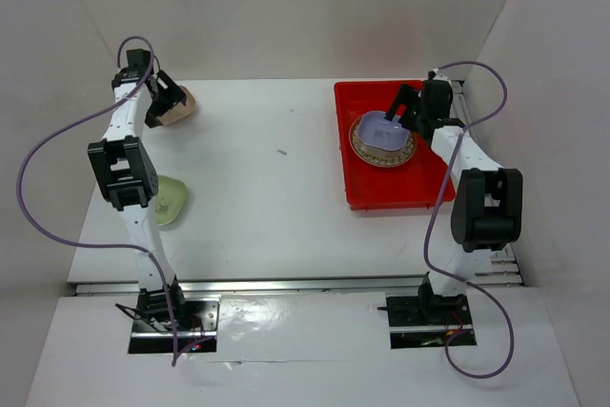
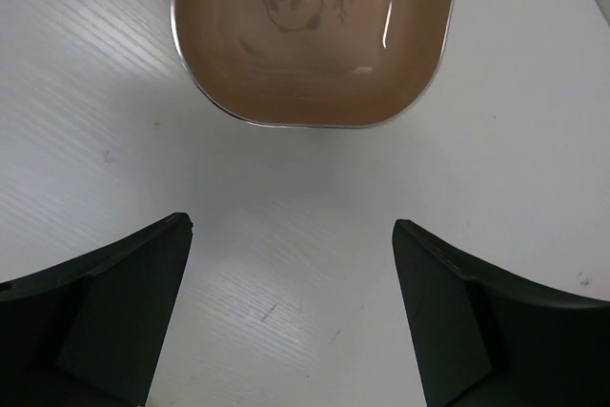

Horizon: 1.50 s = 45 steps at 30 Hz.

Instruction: Place the plates into the plastic bin on the countertop

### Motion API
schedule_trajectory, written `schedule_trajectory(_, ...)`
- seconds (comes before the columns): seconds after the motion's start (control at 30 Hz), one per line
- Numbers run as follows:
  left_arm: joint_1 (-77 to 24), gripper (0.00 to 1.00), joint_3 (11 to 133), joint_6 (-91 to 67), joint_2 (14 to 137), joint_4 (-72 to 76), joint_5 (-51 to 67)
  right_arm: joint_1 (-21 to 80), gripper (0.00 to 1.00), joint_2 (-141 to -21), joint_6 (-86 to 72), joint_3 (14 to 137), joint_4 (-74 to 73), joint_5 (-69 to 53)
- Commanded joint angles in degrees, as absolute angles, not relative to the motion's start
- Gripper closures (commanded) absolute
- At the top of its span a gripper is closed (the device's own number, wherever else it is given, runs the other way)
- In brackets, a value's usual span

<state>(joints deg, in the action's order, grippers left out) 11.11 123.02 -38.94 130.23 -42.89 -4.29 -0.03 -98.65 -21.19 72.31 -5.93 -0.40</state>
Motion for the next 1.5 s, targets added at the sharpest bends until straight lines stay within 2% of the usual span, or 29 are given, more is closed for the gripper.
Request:
schedule_trajectory(0.0,11.7,0.00,125.4,-37.2,129.4,-41.2,-2.8,0.6,0.00,-99.1,-21.1,74.0,-3.3,-1.1)
schedule_trajectory(0.13,13.4,0.01,127.6,-36.6,129.9,-40.7,-3.0,4.0,0.00,-97.9,-20.6,75.1,-3.3,1.0)
schedule_trajectory(0.3,15.3,0.09,131.0,-36.0,133.9,-41.2,-4.0,8.0,0.00,-95.6,-19.5,75.1,-3.3,1.8)
schedule_trajectory(0.6,16.9,0.14,127.8,-36.6,137.8,-37.6,-5.7,13.6,0.00,-89.5,-18.5,71.7,-1.6,5.5)
schedule_trajectory(0.9,17.4,0.22,131.2,-36.6,143.8,-34.9,-4.6,18.6,0.00,-82.9,-17.1,68.0,-1.1,11.1)
schedule_trajectory(1.03,17.4,0.43,132.3,-37.1,145.8,-34.4,-3.3,21.2,0.00,-81.8,-16.4,68.0,-2.3,15.5)
schedule_trajectory(1.13,17.4,0.85,132.3,-37.7,147.0,-34.2,-2.0,22.7,0.00,-81.8,-15.9,68.6,-2.3,16.1)
schedule_trajectory(1.2,17.4,1.00,132.3,-38.2,147.5,-34.2,-0.7,23.2,0.00,-81.8,-15.9,69.1,-2.3,14.2)
schedule_trajectory(1.27,17.4,1.00,131.3,-38.2,146.3,-34.9,1.4,23.8,0.00,-83.7,-15.4,69.7,-1.2,9.7)
schedule_trajectory(1.47,11.4,1.00,117.1,-37.5,127.3,-24.8,6.2,28.4,0.04,-94.3,-14.9,79.1,-3.6,5.5)
